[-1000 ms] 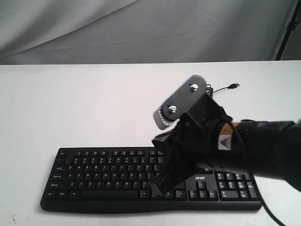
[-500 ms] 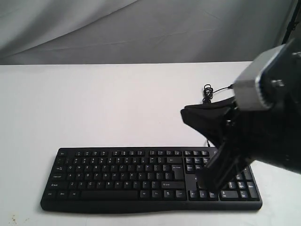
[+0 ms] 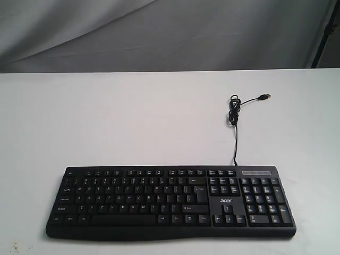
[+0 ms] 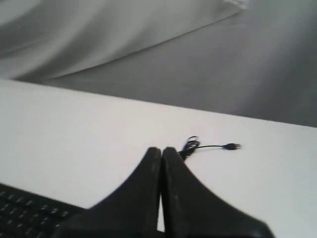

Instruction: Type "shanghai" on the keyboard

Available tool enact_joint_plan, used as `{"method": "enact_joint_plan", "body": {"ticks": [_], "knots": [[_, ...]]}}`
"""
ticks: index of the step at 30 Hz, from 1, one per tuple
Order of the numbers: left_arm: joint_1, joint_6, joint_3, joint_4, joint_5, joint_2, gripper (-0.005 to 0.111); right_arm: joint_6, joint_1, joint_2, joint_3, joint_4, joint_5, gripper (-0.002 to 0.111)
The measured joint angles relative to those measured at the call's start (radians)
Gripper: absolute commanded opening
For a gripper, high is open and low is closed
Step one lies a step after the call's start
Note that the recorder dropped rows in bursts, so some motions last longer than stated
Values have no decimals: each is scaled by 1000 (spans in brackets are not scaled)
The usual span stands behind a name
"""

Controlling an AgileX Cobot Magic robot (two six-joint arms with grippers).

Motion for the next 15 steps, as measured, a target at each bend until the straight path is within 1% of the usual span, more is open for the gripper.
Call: {"method": "enact_joint_plan", "body": {"ticks": [5, 7, 10, 12, 13, 15], "knots": [[0, 0, 0, 0, 0, 0, 0, 0, -233, -263, 2, 7, 196, 0], [0, 0, 0, 0, 0, 0, 0, 0, -261, -295, 2, 8, 227, 0], [0, 0, 0, 0, 0, 0, 0, 0, -263, -292, 16, 29, 229, 0], [0, 0, 0, 0, 0, 0, 0, 47, -263, -277, 52, 26, 229, 0], [0, 0, 0, 0, 0, 0, 0, 148, -263, -274, 79, -30, 230, 0], [0, 0, 0, 0, 0, 0, 0, 260, -263, -274, 105, -109, 223, 0]]}}
